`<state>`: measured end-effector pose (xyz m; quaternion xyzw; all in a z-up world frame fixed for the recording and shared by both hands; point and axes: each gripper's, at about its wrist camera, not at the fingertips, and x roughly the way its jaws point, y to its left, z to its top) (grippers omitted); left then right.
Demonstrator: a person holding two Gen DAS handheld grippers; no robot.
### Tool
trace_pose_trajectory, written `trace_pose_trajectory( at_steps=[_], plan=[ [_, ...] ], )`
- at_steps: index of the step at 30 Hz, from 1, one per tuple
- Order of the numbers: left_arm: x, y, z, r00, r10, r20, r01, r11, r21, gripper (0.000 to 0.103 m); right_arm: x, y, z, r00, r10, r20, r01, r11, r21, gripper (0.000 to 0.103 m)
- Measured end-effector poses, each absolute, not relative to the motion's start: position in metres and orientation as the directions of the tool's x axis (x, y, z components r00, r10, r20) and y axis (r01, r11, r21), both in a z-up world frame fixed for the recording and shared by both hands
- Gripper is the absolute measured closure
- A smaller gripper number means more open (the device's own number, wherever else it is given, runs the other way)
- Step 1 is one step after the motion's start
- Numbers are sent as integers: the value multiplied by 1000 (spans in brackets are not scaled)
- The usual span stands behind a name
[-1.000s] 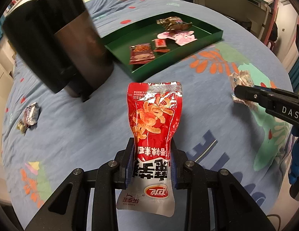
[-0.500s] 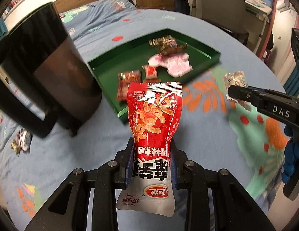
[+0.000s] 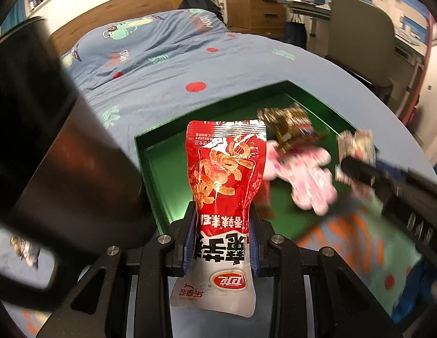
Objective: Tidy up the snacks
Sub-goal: 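Lower the red bag into the tray with the left tool while the right tool lowers the pink candy, then open both tools releasing the red bag and pink candy into the tray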
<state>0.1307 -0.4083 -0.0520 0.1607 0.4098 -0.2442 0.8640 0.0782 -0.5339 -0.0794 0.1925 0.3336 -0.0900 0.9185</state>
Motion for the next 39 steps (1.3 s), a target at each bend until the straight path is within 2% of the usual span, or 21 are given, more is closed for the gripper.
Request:
trace_pose_trajectory(
  at_steps=[8, 17, 34, 39],
  plan=[
    [171, -434, -74, 562, -261, -785, 531, 842, 100, 76, 113, -534, -103, 751, -41, -659, 275, 926, 257, 9],
    [181, -434, -99, 541, -232, -808, 512, 854, 97, 75, 125, -543, -111, 750, -94, -654, 295, 934, 204, 9],
    [181, -436, -101, 544, -245, -802, 521, 848, 94, 73, 128, -546, -117, 757, -104, -645, 294, 936, 195, 8],
    [179, -437, -101, 553, -239, -798, 523, 846, 109, 71, 125, -546, -117, 760, -106, -642, 297, 934, 198, 1]
  ],
)
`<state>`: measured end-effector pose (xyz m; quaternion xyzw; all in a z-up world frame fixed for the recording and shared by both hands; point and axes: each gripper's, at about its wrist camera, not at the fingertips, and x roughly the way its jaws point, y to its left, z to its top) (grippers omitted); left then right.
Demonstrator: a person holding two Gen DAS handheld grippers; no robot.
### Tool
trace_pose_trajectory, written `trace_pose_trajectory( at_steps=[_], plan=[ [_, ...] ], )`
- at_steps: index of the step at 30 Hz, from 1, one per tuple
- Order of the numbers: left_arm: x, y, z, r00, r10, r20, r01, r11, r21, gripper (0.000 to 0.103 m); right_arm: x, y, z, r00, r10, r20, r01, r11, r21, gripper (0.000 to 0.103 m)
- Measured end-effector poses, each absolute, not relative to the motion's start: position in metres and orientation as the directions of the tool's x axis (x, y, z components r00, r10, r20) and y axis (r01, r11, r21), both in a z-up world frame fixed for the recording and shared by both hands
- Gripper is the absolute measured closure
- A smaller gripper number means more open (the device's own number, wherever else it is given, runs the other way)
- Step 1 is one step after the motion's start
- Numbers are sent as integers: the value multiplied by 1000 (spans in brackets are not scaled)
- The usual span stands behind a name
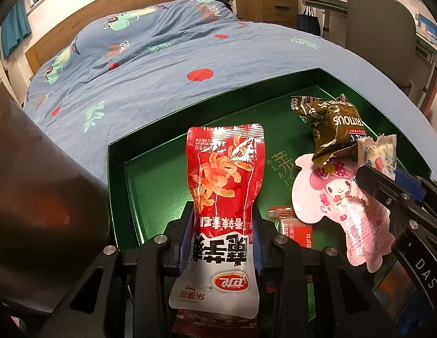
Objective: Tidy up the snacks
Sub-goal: 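Open both tools releasing the red bag and pink candy into the tray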
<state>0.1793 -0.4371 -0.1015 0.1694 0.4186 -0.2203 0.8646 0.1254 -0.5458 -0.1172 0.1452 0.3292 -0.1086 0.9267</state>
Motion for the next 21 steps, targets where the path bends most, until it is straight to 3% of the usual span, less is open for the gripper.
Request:
trace_pose_trajectory(
  at_steps=[21],
  plan=[
    [170, -437, -89, 578, -248, -778, 522, 844, 119, 57, 121, -549, -110, 760, -109, -641, 307, 929, 207, 0]
  ],
)
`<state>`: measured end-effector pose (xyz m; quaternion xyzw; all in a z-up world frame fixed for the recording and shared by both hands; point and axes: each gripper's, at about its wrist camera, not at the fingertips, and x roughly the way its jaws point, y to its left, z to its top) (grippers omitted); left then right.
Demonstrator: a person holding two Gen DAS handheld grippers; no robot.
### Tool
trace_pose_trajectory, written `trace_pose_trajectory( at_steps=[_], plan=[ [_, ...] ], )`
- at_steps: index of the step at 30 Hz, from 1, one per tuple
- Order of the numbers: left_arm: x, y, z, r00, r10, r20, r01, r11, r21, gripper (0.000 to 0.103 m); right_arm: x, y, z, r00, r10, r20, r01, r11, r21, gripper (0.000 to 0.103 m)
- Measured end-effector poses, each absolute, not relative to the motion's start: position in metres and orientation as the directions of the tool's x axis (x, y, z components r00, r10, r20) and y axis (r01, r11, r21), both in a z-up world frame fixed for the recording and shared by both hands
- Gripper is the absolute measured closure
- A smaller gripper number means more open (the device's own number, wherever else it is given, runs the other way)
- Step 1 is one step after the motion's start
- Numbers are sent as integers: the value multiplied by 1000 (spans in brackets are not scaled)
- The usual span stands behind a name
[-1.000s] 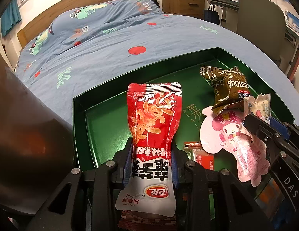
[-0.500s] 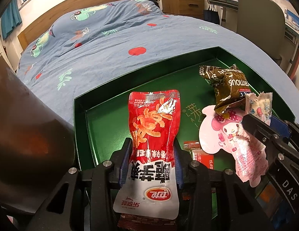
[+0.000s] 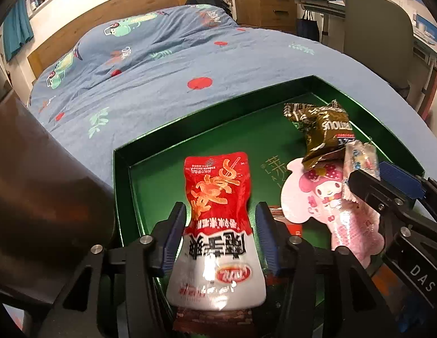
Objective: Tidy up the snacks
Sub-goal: 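Open both tools releasing the red bag and pink candy into the tray, then move both open tools back toward the gold candy and wafer packet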
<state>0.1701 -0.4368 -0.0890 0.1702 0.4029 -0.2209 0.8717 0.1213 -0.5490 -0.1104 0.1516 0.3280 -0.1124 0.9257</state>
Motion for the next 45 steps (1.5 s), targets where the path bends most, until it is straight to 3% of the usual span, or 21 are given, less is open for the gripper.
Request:
trace_pose_trajectory(
  at_steps=[45],
  plan=[
    [66, -371, -43, 550, -293, -782, 562, 823, 87, 47, 33, -511, -59, 704, -149, -695, 340, 929, 146, 0]
  ],
)
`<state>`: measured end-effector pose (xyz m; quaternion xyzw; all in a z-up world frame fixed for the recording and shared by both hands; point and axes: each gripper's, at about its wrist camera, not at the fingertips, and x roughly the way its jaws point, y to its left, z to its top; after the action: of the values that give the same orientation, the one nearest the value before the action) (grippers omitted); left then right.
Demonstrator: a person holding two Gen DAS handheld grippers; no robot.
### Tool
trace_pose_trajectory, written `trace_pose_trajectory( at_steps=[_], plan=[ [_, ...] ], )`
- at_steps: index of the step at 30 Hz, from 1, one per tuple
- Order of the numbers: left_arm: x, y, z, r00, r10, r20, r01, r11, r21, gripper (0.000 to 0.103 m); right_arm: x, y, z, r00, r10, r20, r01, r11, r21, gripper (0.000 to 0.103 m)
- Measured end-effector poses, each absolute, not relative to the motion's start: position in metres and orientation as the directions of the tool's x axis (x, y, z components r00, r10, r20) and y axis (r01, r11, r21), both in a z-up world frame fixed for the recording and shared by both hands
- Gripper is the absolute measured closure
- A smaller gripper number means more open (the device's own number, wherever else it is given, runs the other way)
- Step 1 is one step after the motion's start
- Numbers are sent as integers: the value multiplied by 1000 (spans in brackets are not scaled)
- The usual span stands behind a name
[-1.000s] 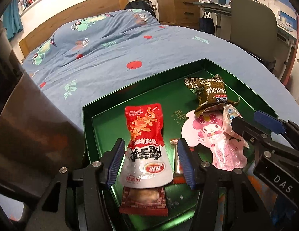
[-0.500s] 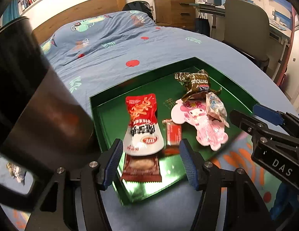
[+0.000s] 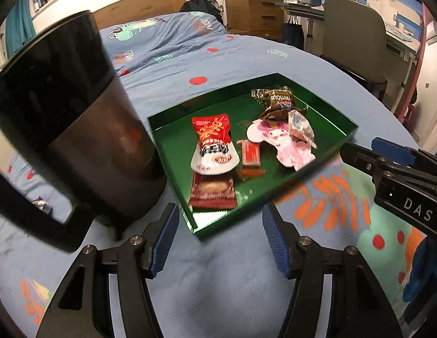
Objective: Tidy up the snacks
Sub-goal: 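Move both open tools back toward the gold candy and wafer packet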
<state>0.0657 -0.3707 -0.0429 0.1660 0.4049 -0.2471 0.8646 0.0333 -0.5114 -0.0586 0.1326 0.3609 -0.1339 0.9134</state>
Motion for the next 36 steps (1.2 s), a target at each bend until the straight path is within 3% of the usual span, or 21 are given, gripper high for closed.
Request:
trace_pose_trajectory(
  at_steps=[36],
  plan=[
    [20, -208, -21, 598, -187, -779, 414, 905, 100, 46, -23, -374, -45, 626, -92, -774, 235, 969, 75, 0]
  ],
)
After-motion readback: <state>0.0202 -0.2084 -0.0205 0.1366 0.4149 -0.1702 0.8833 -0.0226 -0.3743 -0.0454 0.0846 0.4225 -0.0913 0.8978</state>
